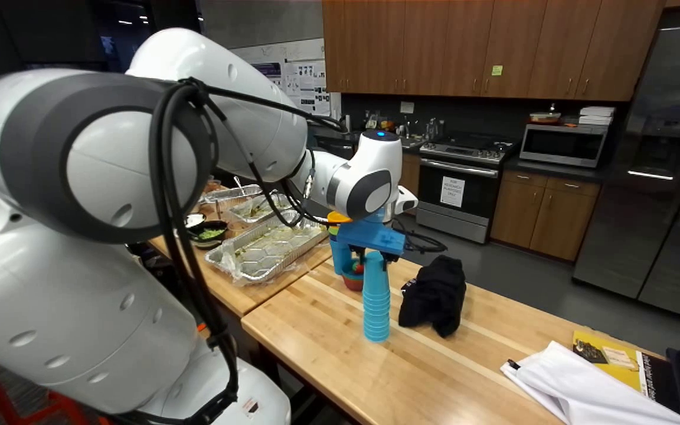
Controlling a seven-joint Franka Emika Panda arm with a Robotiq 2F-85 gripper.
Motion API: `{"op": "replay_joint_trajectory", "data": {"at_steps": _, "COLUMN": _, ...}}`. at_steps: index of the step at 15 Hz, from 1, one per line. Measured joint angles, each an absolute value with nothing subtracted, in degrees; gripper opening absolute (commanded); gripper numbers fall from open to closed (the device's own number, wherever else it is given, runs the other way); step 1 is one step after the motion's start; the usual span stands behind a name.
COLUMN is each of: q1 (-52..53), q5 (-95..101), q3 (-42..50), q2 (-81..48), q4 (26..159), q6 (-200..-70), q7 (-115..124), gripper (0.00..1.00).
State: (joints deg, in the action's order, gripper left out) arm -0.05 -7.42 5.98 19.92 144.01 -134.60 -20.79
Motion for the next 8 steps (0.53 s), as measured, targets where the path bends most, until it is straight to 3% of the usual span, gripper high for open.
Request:
{"op": "replay_joint_trajectory", "data": {"at_steps": 1, "q1": 0.02, "q5": -7.42, "q3": 5.99, "q2": 20.35, "q4": 144.02, "q6": -134.58, "q7": -20.84, "gripper": 0.34}}
{"op": "replay_joint_trajectory", "data": {"at_steps": 3, "q1": 0.12, "q5": -7.42, "q3": 6.10, "q2": 20.96, "q4": 144.02, "q6": -134.55, "q7": -20.91, "gripper": 0.84}}
{"op": "replay_joint_trajectory", "data": {"at_steps": 8, "q1": 0.17, "q5": -7.42, "q3": 6.68, "q2": 21.37, "q4": 144.06, "q6": -134.43, "q7": -20.98, "gripper": 0.84}}
